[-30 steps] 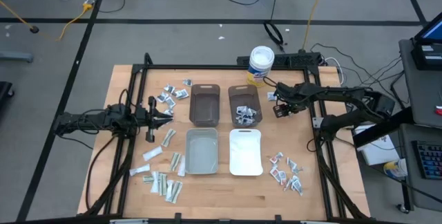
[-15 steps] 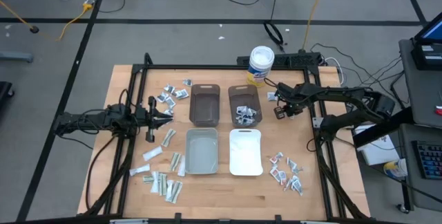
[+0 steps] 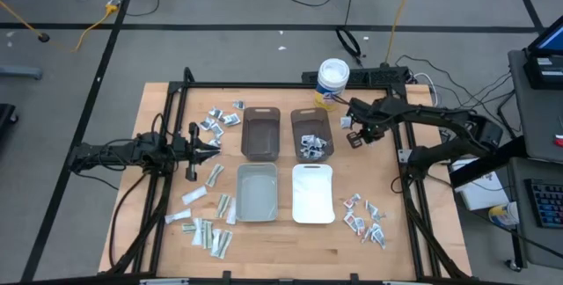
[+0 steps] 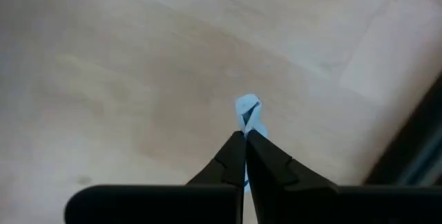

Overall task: Pick & Place First Aid Supplies
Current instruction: Put the blue pad into the right black bin

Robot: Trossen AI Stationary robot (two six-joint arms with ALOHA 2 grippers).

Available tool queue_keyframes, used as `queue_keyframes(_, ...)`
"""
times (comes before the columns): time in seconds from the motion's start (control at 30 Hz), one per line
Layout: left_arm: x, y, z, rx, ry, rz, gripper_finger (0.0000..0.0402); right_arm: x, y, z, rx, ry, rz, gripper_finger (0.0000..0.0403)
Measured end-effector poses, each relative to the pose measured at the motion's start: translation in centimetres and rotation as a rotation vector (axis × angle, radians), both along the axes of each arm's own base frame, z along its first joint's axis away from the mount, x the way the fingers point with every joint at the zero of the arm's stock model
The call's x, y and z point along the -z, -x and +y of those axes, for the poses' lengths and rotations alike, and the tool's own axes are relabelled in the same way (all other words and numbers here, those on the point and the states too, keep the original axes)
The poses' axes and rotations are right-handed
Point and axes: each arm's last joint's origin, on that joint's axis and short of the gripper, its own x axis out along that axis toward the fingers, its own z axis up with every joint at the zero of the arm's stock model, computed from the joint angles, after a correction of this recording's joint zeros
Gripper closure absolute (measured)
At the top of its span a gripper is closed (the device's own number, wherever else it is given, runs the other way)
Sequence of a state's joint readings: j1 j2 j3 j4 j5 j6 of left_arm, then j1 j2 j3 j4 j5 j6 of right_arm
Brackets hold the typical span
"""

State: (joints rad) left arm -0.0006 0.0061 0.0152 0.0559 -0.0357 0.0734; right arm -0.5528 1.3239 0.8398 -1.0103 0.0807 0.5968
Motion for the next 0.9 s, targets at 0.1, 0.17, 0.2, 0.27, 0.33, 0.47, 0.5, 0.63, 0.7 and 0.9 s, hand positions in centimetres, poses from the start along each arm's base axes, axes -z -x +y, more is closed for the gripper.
queue_keyframes(0.1,0.0,0.0,0.0,0.0,0.0,0.0,0.0355,-2.2,-0.6,-0.1,-0.026,-0.002,0.003,0.0402)
queue_keyframes(0.17,0.0,0.0,0.0,0.0,0.0,0.0,0.0355,-3.7,-0.9,-0.1,-0.035,-0.002,0.005,0.0402)
queue_keyframes(0.2,0.0,0.0,0.0,0.0,0.0,0.0,0.0355,-4.3,-0.9,-0.1,-0.037,-0.004,0.006,0.0402)
queue_keyframes(0.27,0.0,0.0,0.0,0.0,0.0,0.0,0.0355,-5.4,-1.0,-0.2,-0.042,-0.006,0.01,0.0402)
queue_keyframes(0.33,0.0,0.0,0.0,0.0,0.0,0.0,0.0355,-6.3,-1.1,-0.2,-0.05,-0.005,0.01,0.0402)
queue_keyframes(0.47,0.0,0.0,0.0,0.0,0.0,0.0,0.0355,-7.2,-1.4,-0.4,-0.074,0.006,-0.017,0.0402)
queue_keyframes(0.5,0.0,0.0,0.0,0.0,0.0,0.0,0.0355,-7.3,-1.8,-0.5,-0.086,0.005,-0.02,0.0402)
queue_keyframes(0.63,0.0,0.0,0.0,0.0,0.0,0.0,0.0355,-7.6,-4.1,-0.6,-0.154,-0.003,-0.01,0.0402)
queue_keyframes(0.7,0.0,0.0,0.0,0.0,0.0,0.0,0.0355,-8.0,-5.5,-0.7,-0.192,-0.004,-0.023,0.0402)
queue_keyframes(0.9,0.0,0.0,0.0,0.0,0.0,0.0,0.0355,-8.6,-10.1,-1.2,-0.314,-0.013,-0.042,0.0403)
